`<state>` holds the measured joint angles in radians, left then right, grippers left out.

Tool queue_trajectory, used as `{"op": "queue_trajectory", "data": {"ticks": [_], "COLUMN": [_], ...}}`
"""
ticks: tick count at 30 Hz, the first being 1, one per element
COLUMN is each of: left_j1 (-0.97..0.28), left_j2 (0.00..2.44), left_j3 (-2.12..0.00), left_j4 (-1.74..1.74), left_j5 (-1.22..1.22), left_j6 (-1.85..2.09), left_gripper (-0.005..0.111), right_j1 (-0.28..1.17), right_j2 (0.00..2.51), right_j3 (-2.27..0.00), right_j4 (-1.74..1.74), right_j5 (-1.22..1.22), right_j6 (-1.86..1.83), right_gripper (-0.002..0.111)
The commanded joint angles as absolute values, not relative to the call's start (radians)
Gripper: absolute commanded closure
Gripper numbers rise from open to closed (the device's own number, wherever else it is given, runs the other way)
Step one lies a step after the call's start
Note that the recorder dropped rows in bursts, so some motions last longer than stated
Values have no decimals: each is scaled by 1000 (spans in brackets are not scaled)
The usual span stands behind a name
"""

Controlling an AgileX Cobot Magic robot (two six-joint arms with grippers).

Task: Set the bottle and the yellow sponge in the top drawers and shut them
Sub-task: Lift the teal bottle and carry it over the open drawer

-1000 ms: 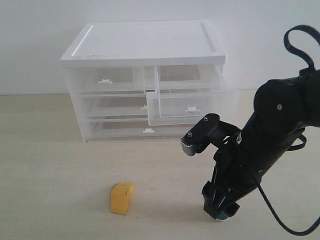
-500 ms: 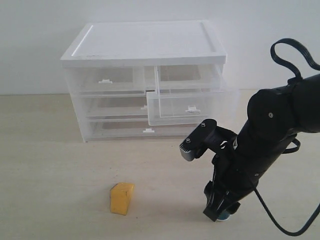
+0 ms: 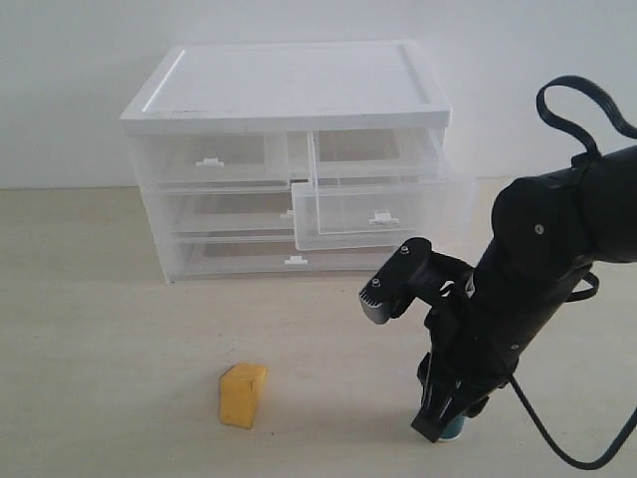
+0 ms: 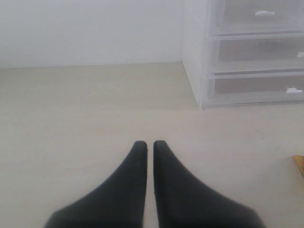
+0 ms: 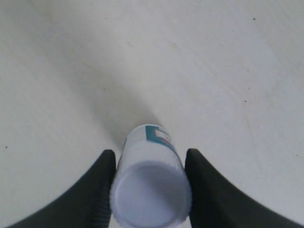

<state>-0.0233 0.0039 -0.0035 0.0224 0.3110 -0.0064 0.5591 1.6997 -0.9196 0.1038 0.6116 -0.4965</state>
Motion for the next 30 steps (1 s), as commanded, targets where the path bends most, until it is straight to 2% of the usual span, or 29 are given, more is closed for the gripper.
{"op": "queue_trajectory", "data": {"ticks": [1, 8, 12, 15, 21, 26, 30], "left_j1": [-21, -21, -21, -21, -21, -21, -21], "left_j2": [0, 0, 0, 0, 0, 0, 0], "left_j3": [0, 0, 0, 0, 0, 0, 0], "left_j4": [18, 18, 18, 18, 18, 18, 18], "left_j5": [308, 308, 308, 308, 308, 308, 308], "left_j6": [0, 0, 0, 0, 0, 0, 0], "left_gripper": [103, 103, 103, 103, 103, 103, 103], "right_j1": [561, 556, 496, 424, 358, 291, 234], "right_j2": [1630, 1371, 1295, 1292, 1292, 1348, 1466], "right_j3": [-933, -933, -956, -1004, -1040, -1093, -1174], "right_j4": [153, 430, 663, 895, 1119, 1257, 1349], "right_j5": [672, 753, 790, 824, 794, 785, 890], "right_j6": [-621, -1102, -1374, -1568, -1788, -1831, -1821], "right_gripper": [108, 108, 108, 108, 108, 108, 108]}}
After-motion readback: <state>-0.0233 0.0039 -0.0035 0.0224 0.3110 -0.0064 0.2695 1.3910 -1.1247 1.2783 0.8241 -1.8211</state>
